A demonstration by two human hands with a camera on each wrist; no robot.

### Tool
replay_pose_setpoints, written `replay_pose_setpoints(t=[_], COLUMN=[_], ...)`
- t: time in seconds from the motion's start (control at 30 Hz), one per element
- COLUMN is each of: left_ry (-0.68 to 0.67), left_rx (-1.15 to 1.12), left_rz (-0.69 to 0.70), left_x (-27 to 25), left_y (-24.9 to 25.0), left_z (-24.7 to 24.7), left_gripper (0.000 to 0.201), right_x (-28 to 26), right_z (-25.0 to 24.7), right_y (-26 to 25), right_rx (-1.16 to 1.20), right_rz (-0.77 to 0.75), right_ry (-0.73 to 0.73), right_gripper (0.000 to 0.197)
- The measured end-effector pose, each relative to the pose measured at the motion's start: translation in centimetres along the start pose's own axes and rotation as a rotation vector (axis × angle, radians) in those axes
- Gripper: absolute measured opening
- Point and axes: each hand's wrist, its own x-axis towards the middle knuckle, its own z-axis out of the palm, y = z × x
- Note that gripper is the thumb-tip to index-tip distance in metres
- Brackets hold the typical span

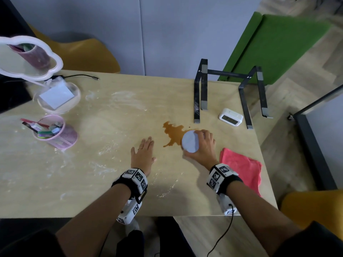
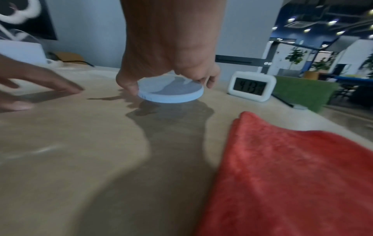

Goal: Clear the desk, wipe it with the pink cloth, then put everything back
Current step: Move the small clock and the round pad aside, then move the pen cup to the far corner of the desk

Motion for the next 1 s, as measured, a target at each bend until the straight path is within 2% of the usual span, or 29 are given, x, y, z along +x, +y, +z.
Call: replay_pose_setpoints(t=[0.3, 0.37, 0.5, 0.6, 0.67, 0.8, 0.93, 1.0], left_ry=[0.027, 0.027, 0.023, 0.024, 0.027, 0.041, 0.156, 0.223], left_rx=[-0.007, -0.008, -0.015, -0.023, -0.02, -0.046, -0.134, -0.182], left_rz=[-0.001, -0.005, -0.008, -0.009, 0.004, 0.033, -0.067, -0.146], left_x=[0.1, 0.0, 0.0, 0.1, 0.2, 0.0, -1.5, -2.5], left_y=[-0.1, -0.1, 0.0, -0.2, -0.4, -1.6, -4.7, -7.0], left_z=[0.0, -0.1, -0.2, -0.1, -0.2, -0.4, -0.8, -1.0], left_gripper=[0.068, 0.068, 0.069, 0.068, 0.068, 0.063, 0.06, 0.059], right_x=[4.2, 4.6, 4.5, 4.1, 4.1, 4.3, 3.8, 3.2], right_z=[-4.0, -4.0, -3.6, -2.9, -2.3, -0.3, 2.6, 4.1], right_y=[6.1, 6.7, 7.0, 6.2, 5.2, 1.2, -5.0, -7.8], right_rx=[-0.079, -0.067, -0.096, -0.144, -0.186, -0.209, -0.218, -0.2], right_rz=[0.263, 0.288, 0.34, 0.355, 0.286, -0.022, -0.227, -0.297], right_ry=[0.049, 0.045, -0.06, -0.012, 0.03, -0.022, -0.121, -0.177], right_gripper=[0.084, 0.083, 0.081, 0.075, 0.069, 0.052, 0.048, 0.052])
